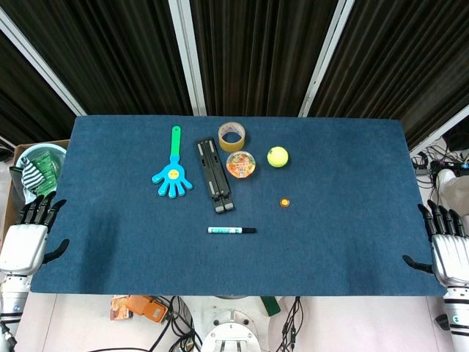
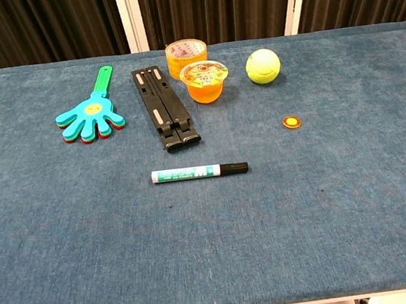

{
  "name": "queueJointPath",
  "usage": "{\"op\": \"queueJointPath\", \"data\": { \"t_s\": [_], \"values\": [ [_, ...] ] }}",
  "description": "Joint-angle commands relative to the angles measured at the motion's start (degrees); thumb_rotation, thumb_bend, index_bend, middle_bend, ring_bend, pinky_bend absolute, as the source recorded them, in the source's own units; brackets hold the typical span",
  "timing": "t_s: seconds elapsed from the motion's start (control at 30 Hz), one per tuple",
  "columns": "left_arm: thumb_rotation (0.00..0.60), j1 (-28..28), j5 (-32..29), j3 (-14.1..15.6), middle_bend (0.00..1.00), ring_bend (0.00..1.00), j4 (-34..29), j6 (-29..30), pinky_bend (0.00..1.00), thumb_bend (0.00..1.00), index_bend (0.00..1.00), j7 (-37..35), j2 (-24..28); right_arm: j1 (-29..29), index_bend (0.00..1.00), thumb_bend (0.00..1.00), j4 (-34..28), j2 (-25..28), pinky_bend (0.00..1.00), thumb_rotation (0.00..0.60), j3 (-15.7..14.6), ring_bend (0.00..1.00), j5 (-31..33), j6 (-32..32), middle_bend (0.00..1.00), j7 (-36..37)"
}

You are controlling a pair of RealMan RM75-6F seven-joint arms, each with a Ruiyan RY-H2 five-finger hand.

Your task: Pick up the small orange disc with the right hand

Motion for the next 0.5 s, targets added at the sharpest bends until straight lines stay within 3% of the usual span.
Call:
{"op": "queueJointPath", "data": {
  "t_s": [0.03,0.5],
  "values": [
    [0.6,0.0,0.0,0.0,0.01,0.0,0.0,0.0,0.12,0.23,0.12,0.0,0.0,0.0,0.0,0.11,0.0,0.0,0.0,0.6,0.0,0.06,0.0,0.0,0.03,0.0],
    [0.6,-0.1,-0.1,0.0,0.01,0.0,0.1,-0.2,0.12,0.23,0.12,0.2,-0.1,0.4,0.0,0.11,0.3,-0.1,0.0,0.6,0.2,0.06,0.7,-0.8,0.03,-0.1]
  ]
}}
